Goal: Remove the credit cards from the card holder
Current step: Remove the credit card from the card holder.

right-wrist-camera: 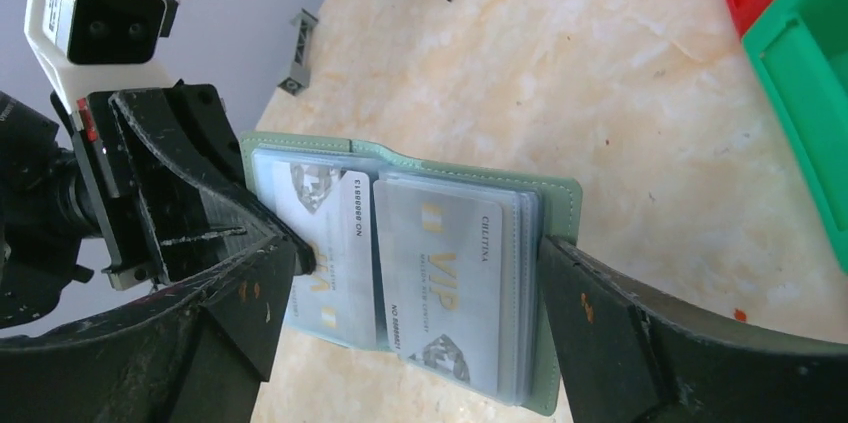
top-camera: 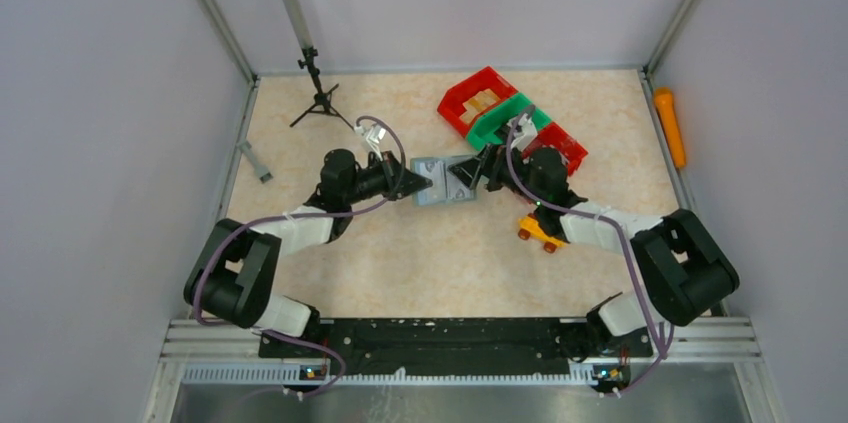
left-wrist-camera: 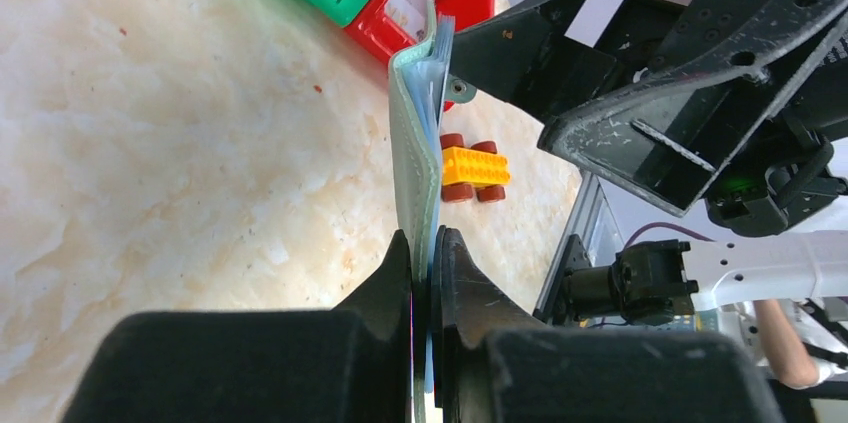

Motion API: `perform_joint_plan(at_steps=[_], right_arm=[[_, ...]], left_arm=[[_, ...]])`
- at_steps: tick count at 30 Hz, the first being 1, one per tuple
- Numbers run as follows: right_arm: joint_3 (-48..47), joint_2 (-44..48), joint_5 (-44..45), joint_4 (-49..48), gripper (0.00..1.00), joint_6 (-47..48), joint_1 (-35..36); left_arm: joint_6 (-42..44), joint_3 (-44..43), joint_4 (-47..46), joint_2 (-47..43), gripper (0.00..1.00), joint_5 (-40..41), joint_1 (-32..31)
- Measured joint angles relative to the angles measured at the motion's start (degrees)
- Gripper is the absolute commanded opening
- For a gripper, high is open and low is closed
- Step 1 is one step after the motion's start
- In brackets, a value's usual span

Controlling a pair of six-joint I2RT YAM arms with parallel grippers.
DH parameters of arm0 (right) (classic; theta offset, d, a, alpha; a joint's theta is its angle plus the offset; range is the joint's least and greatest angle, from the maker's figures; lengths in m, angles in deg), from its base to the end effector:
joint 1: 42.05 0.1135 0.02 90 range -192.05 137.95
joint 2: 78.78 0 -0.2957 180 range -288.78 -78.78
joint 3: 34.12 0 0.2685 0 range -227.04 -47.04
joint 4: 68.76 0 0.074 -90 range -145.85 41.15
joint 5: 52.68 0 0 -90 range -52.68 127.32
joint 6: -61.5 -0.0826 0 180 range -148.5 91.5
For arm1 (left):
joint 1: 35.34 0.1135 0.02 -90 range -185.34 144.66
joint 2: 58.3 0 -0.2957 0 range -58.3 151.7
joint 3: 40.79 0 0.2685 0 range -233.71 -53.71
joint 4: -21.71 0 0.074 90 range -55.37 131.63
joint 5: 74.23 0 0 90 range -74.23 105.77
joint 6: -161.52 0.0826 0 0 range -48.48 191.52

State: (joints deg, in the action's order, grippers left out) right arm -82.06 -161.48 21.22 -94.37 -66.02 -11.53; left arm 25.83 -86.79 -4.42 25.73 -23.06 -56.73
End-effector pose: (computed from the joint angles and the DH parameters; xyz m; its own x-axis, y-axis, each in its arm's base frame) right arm 0.2937 0.1997 0.2293 -0.5495 0.3553 -0.7562 -0.4906 0.5954 0.6363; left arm 0.2941 -0.1708 0.2137 -0.7462 -0.3064 -0.5910 0.4601 0.4042 -0.7905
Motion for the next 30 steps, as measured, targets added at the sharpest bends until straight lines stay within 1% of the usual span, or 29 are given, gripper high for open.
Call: perform_joint_plan(at_steps=[2, 4, 6, 7, 11, 14, 15, 16, 17, 22, 24, 26, 27, 28, 30], right_arm=[[0.1, -0.5, -0.8, -2.9, 0.72, -0.2, 0.0], [0.1, -1.2, -2.1, -5.8, 0.65, -0.2, 0.0], [0.2, -1.7, -3.8, -8.0, 0.53, -0.2, 0.0], [0.3, -2.0, -5.0, -9.3, 0.49, -0.2, 0.0], [0.5, -4.4, -8.3, -12.7, 0.49, -0.5, 0.1], [1.3, -4.9, -7.6, -12.4, 0.49, -0.2, 0.1], [1.6, -4.7, -7.2, -12.2, 0.46, 0.1, 0.1], [1.8, -4.4, -6.6, -11.4, 0.4, 0.6, 0.1], [2.2, -4.0, -5.9, -10.8, 0.39, 1.0, 0.1], [3.4, -3.5, -6.9, -12.1, 0.4, 1.3, 0.1], [3.4, -4.0, -7.3, -12.6, 0.46, 1.2, 0.1], [3.5, -3.9, -5.7, -11.3, 0.56, 1.3, 0.1], [3.5, -3.6, -4.1, -10.3, 0.59, 1.5, 0.1], [3.6, -3.1, -2.4, -9.0, 0.6, 1.7, 0.2], [4.0, -1.5, 0.6, -6.8, 0.57, 2.4, 0.2]], left_arm=[[0.8, 0.0, -0.1, -1.3, 0.0, 0.5, -0.2], [1.6, 0.5, -0.3, -2.3, 0.0, 1.0, -0.2], [2.4, 0.8, -0.3, -2.8, 0.0, 1.5, -0.2], [2.6, 0.9, -0.4, -2.8, 0.0, 1.6, -0.3], [3.9, 0.9, 0.1, -2.9, 0.0, 2.1, -0.5], [5.1, 0.9, 1.2, -3.3, 0.0, 2.7, -0.7], [5.4, 0.9, 1.6, -3.6, 0.0, 2.8, -0.8], [5.7, 0.9, 1.9, -3.9, 0.0, 3.0, -0.8], [6.0, 0.9, 2.1, -4.2, 0.0, 3.2, -0.9], [6.8, 0.9, 2.7, -4.4, 0.0, 3.7, -1.0], [7.2, 0.9, 3.6, -4.4, 0.0, 4.3, -1.1], [7.8, 0.9, 5.0, -4.4, 0.0, 5.4, -1.2], [8.2, 0.9, 6.0, -4.4, 0.0, 5.9, -1.2], [8.4, 0.9, 6.8, -4.4, 0.0, 6.5, -1.2], [8.8, 0.9, 8.2, -4.4, 0.0, 7.4, -1.2]])
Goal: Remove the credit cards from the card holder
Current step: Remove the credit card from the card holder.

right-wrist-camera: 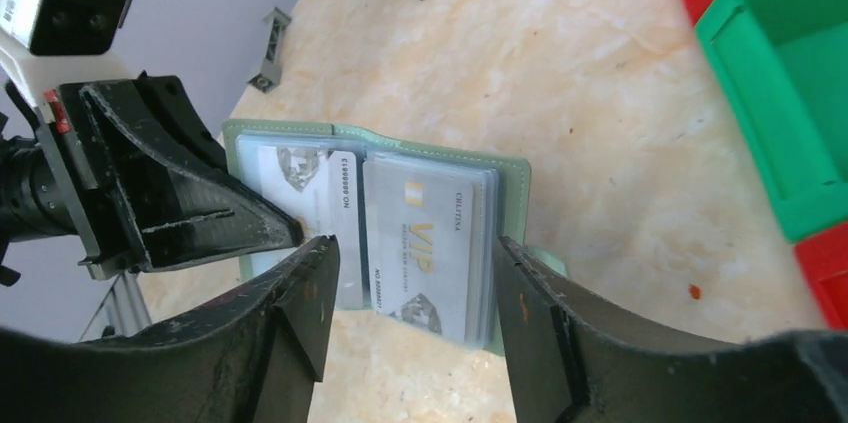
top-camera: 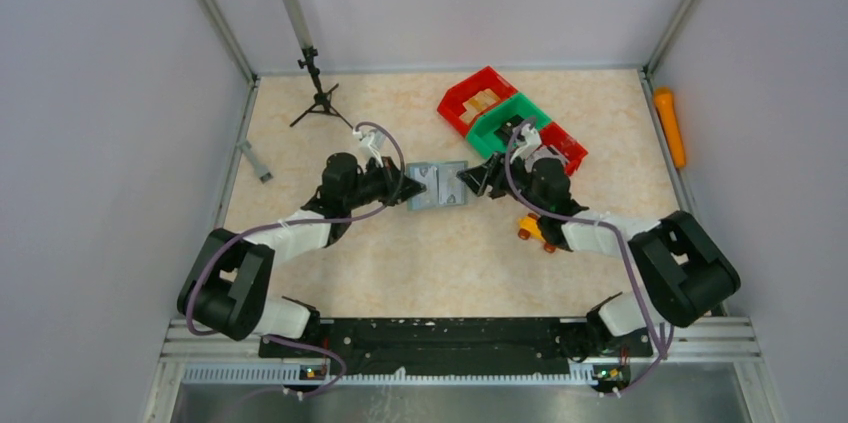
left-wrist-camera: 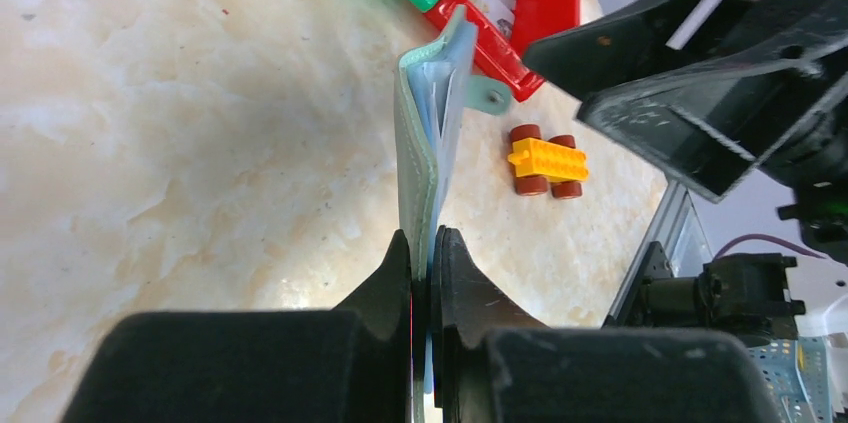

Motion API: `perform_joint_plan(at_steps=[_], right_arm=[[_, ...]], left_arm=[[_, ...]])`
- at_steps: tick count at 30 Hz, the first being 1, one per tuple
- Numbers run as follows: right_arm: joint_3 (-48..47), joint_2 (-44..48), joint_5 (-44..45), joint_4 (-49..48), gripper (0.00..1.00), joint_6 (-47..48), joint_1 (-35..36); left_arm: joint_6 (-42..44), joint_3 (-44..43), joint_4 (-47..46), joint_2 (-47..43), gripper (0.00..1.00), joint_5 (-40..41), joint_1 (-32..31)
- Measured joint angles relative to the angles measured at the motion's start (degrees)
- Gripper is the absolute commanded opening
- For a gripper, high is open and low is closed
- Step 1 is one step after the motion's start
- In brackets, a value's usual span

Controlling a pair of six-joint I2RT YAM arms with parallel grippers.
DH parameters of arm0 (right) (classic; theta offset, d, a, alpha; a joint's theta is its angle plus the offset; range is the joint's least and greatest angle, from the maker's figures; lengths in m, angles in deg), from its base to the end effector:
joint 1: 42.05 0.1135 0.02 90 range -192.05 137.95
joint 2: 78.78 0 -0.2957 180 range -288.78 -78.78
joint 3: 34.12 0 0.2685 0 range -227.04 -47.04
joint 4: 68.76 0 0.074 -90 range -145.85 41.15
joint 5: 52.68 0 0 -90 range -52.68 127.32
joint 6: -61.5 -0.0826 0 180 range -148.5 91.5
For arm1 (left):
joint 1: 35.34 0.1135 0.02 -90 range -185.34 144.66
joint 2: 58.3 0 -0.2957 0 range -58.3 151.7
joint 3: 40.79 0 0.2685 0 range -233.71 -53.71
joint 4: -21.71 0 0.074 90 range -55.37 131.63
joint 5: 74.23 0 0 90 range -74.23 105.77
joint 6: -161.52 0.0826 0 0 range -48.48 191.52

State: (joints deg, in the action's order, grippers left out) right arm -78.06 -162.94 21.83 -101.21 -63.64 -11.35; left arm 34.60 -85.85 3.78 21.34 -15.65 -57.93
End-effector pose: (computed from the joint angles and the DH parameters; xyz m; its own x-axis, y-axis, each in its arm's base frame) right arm 0.2872 0.1962 0.2135 -0.5092 0.3427 -0.7895 -0.5215 0.6069 0.5998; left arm 0.2847 -0.1651 0.2106 -0.6854 -0.2700 -0.6762 0.4718 0.5426 -0.6949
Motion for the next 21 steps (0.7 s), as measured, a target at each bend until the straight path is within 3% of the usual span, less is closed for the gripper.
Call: perform_joint_plan(at_steps=[6, 12, 21], right_arm=[[1.8, 3.8, 0.2, -2.1, 0.42, 1.1, 0.0], [0.4, -3.8, -9.0, -8.7, 0.37, -0.5, 0.9], [-2.1, -11.5, -16.0, -10.8, 0.4, -4.1, 1.1]], left_arm=[[0.5, 0.0, 1.4, 0.0, 0.0, 0.9, 0.0], [0.4, 0.0, 1.3, 0.0, 0.0, 0.3, 0.0], [-1.4, 0.0, -1.9, 0.0, 0.0, -2.4, 0.0]])
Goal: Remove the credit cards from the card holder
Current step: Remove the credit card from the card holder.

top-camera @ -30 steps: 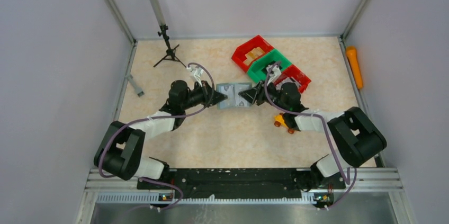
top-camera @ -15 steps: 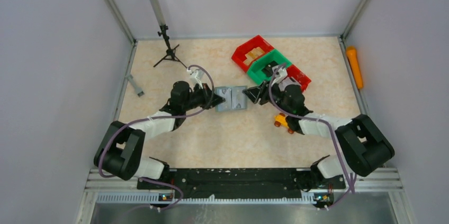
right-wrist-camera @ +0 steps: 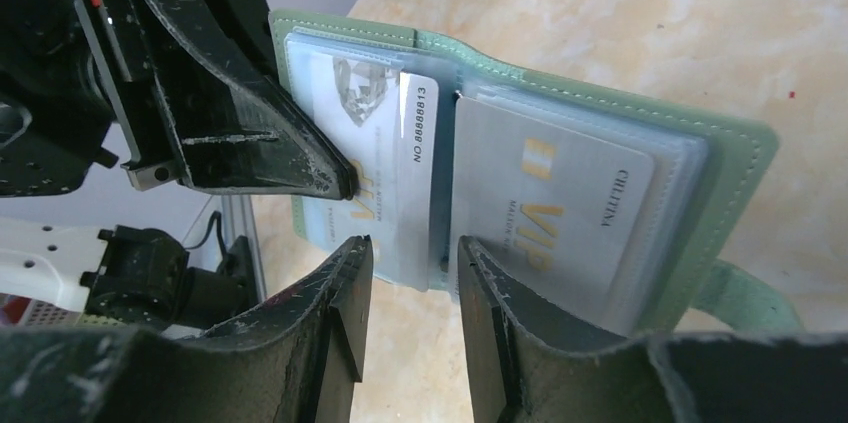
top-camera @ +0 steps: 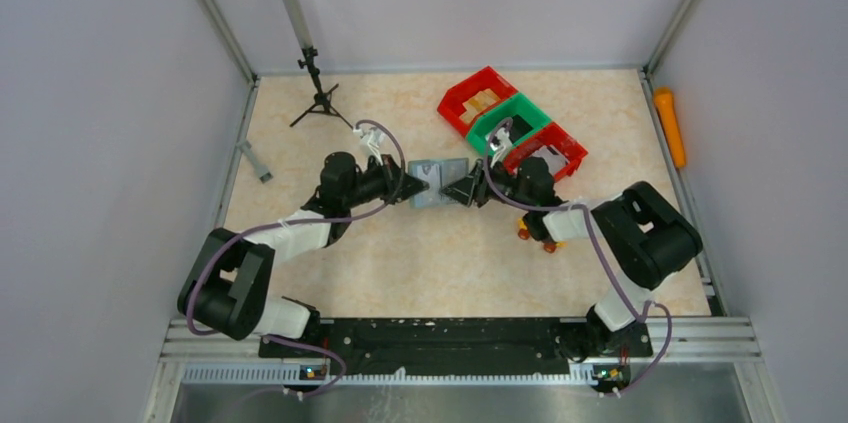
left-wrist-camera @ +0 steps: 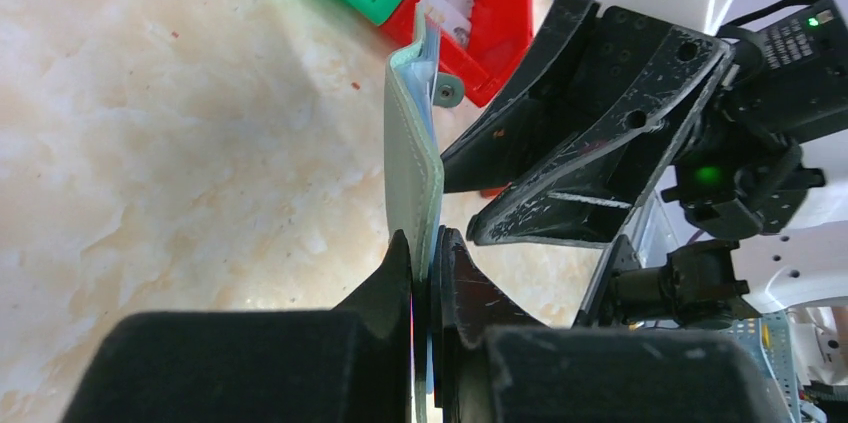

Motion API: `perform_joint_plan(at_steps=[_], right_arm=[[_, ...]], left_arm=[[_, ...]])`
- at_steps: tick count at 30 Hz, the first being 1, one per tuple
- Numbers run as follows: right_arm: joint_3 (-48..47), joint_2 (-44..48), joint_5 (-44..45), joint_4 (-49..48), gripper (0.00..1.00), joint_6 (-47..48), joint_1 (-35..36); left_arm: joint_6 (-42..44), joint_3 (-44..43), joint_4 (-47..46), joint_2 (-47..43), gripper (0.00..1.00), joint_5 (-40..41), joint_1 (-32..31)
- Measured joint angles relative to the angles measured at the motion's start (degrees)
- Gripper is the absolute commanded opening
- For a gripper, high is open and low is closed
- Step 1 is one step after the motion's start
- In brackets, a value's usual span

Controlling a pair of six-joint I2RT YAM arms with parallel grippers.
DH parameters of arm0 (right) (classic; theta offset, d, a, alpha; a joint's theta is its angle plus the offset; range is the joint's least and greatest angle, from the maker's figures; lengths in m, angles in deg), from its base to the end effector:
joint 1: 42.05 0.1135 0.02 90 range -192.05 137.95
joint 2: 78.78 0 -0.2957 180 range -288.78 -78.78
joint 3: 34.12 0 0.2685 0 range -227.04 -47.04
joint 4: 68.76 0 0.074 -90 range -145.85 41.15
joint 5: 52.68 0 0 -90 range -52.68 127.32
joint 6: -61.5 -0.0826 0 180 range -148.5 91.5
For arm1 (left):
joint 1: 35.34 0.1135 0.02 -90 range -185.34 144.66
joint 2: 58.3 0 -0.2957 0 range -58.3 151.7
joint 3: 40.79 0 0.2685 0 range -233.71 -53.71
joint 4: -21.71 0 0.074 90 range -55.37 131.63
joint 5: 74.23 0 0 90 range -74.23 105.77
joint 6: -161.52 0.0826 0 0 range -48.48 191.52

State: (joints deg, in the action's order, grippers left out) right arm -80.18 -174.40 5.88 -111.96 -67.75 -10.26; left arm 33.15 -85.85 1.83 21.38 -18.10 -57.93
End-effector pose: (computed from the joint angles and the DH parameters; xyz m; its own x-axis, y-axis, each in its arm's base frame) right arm 0.2890 0.2298 0.1874 -0.6361 0.2409 -0.7331 -0.6297 0.3870 0.6736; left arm 0.2832 -0.1677 0.2156 -0.6910 -0.2707 -0.6702 0.4944 0.4994 -0.7115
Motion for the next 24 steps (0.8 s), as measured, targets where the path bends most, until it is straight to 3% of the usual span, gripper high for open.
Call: perform_joint_plan(at_steps=[7, 16, 24], right_arm=[[-1.9, -0.8, -3.9, -2.1, 0.42, -2.0, 0.1], [-1.4, -0.8, -6.8, -7.2, 0.34, -5.4, -0.2], [2.1, -0.8, -9.3, -17.9, 0.18, -11.7, -2.5]], left_arm=[[-3.3, 0.2, -6.4, 0.6, 0.0, -2.8, 0.0], [-6.3, 1.1, -11.9, 0.6, 0.0, -5.1, 0.2], [-8.3, 1.6, -15.9, 0.6, 0.0, -7.1, 0.0]])
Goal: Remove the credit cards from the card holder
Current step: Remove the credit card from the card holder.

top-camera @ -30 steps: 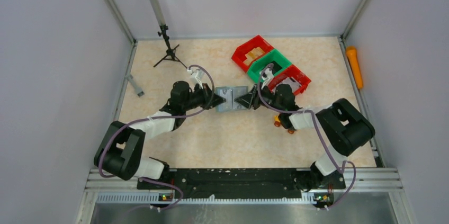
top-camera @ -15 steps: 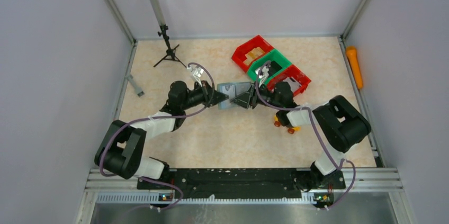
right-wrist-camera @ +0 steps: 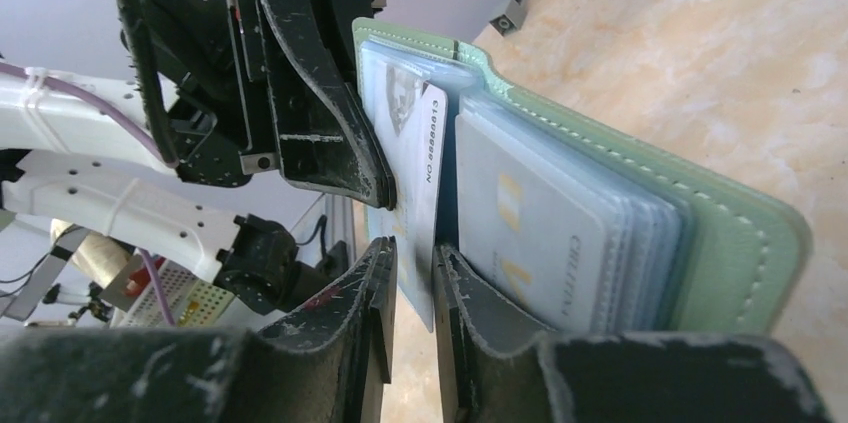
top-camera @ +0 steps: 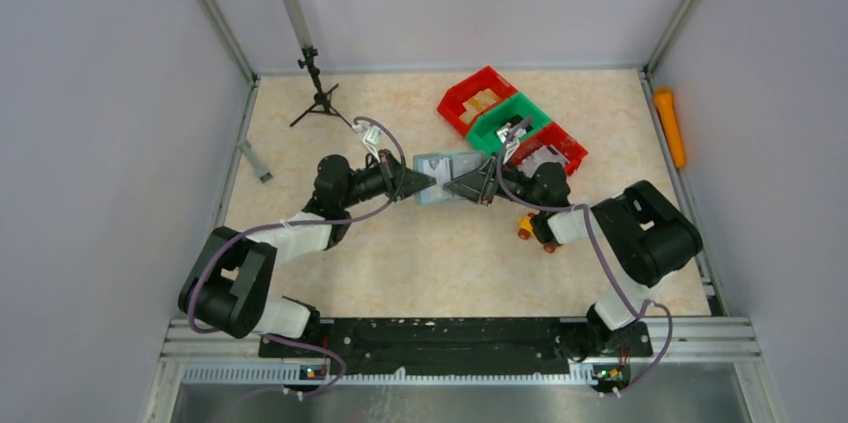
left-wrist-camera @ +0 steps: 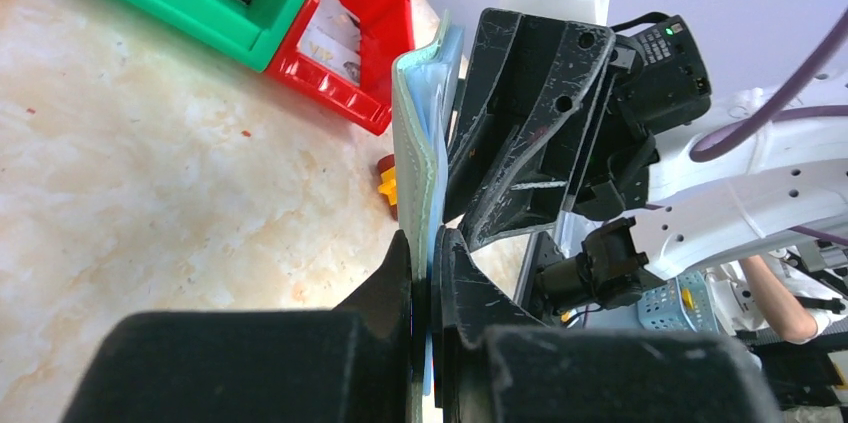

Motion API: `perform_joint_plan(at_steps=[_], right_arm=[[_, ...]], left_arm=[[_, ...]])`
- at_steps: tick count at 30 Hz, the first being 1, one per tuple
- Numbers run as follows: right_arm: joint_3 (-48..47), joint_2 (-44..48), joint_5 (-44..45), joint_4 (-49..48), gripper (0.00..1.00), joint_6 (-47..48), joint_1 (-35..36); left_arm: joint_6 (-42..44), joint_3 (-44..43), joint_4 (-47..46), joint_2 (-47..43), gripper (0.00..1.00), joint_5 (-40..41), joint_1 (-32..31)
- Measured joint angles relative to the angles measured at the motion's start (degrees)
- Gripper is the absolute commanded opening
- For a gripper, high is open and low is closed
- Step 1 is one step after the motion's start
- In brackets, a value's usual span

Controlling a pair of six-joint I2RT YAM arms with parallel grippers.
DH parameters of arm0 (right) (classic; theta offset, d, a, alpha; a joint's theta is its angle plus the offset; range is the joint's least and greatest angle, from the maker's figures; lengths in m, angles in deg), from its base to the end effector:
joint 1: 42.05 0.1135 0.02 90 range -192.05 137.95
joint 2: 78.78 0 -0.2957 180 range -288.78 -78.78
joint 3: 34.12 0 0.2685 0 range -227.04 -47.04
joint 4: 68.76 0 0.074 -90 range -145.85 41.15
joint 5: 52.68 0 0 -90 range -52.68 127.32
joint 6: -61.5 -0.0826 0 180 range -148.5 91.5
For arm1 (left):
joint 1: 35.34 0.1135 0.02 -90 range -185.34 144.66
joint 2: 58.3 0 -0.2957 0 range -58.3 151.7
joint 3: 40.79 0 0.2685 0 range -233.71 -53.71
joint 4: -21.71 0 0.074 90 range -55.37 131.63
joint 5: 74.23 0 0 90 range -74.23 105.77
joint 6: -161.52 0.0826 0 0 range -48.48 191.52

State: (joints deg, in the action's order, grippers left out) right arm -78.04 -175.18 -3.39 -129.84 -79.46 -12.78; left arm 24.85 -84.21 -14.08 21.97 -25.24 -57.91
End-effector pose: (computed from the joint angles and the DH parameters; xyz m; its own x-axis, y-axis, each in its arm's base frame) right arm 0.2803 0.2189 0.2148 -0.6426 0.3147 -0.6985 -0.6891 0.1611 0.7065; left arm 0.2758 -0.1733 0.2414 -0.6631 -0.3188 -0.6773 0.6020 0.3105 -0.7356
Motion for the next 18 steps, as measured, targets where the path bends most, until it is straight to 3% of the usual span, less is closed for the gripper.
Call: perform_joint_plan(at_steps=[5, 9, 18], right_arm=[[0.4, 0.0, -0.9, -3.5, 0.09, -2.1, -0.5], [0.7, 0.0, -1.3, -4.5, 0.0, -3.2, -0.7], [0.7, -0.2, -2.1, -6.9, 0.0, -4.9, -1.5]], left_arm=[[-0.9, 0.0, -2.3, 0.0, 0.04, -1.0, 0.0], [-1.3, 0.0, -3.0, 0.0, 0.17, -1.4, 0.0], [-2.1, 0.3, -5.0, 0.0, 0.21, -1.5, 0.0]])
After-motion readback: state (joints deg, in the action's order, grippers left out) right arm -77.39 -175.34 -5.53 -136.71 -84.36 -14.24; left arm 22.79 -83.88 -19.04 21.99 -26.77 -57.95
